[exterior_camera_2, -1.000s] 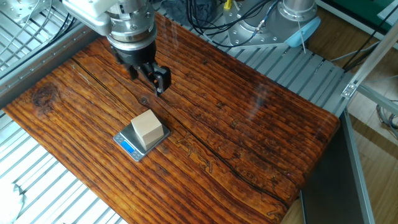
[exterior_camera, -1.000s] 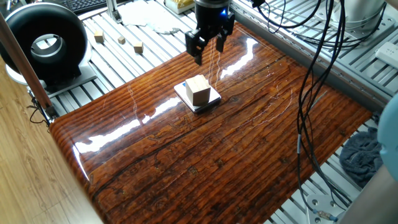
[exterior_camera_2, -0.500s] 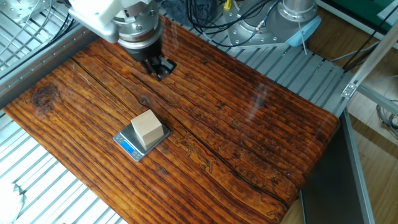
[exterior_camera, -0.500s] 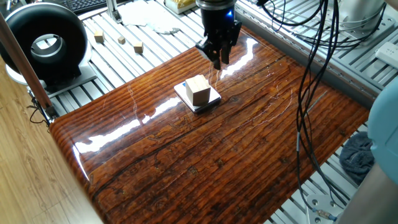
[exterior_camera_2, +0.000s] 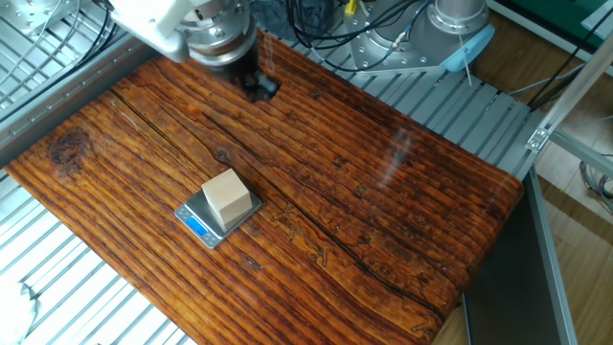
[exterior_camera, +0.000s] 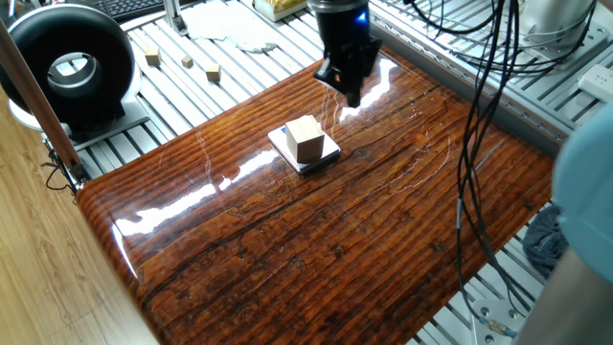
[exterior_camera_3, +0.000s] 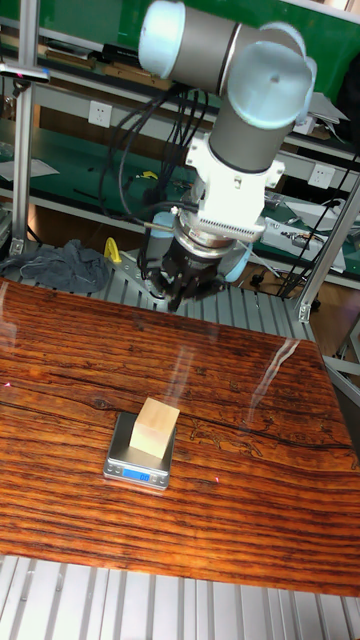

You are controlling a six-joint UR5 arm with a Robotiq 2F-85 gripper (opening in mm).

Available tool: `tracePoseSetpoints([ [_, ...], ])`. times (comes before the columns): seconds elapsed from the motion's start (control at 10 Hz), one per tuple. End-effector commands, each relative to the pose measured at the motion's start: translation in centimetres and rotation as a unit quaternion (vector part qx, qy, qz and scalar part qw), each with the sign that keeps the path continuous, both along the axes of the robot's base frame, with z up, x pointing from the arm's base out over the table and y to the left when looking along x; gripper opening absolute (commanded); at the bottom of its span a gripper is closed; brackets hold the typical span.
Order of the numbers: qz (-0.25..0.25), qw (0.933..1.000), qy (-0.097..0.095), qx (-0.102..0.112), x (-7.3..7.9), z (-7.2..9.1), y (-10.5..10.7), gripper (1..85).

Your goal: Remove the object from the scale

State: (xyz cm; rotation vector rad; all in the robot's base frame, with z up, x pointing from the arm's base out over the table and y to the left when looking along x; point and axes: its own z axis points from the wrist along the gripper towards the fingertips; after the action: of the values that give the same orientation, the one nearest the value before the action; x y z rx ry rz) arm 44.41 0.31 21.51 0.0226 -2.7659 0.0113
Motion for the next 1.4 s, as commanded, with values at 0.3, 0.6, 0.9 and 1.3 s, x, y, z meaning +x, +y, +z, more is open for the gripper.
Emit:
tracePoseSetpoints([
  [0.3,-0.095,0.9779,-0.186,0.003,9.2,-0.9,2.1,1.0],
  [0.6,-0.070,0.9661,-0.248,-0.007,12.4,-0.9,2.5,1.0],
  [0.9,-0.022,0.9598,-0.279,0.027,13.7,-1.6,2.5,35.3],
  [1.3,0.004,0.9567,-0.282,0.074,12.6,-4.2,1.7,75.3],
])
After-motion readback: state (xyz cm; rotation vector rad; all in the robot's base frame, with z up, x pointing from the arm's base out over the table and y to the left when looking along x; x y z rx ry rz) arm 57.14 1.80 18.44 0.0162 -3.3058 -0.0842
